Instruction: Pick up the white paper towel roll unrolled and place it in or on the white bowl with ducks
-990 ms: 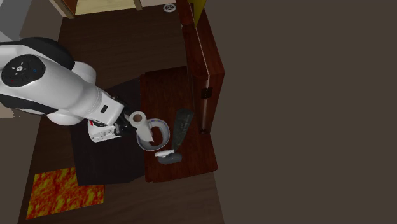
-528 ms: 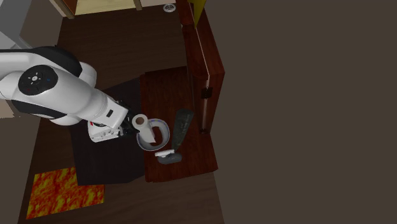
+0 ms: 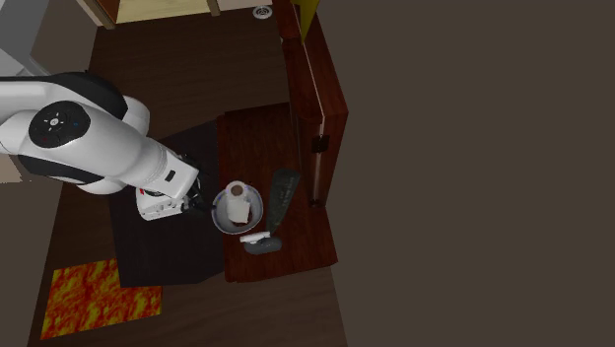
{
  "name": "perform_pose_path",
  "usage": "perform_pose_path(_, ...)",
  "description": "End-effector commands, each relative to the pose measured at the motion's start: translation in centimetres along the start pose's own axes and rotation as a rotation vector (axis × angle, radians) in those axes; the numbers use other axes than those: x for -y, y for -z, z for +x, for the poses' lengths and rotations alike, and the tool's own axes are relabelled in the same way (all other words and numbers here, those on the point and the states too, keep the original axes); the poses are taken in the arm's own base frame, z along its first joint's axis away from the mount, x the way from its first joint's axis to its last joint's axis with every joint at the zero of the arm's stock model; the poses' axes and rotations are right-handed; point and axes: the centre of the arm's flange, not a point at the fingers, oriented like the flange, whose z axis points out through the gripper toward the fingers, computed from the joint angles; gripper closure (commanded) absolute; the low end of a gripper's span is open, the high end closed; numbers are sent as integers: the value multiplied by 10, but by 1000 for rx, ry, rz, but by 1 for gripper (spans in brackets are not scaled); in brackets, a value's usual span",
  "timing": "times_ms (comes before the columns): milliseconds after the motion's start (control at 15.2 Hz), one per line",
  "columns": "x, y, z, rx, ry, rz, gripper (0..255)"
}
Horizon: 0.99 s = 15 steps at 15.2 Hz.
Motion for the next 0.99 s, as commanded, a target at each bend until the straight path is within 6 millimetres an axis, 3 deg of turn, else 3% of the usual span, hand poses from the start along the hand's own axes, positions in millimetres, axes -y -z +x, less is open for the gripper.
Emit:
perform_pose_path(0, 0, 0, 0, 0, 0, 0, 0)
perform_pose_path(132, 0, 0, 0, 0, 0, 0, 0)
perform_pose_path(396, 0, 50, 0, 0, 0, 0, 0)
perform_pose_path(924, 0, 50, 0, 0, 0, 0, 0)
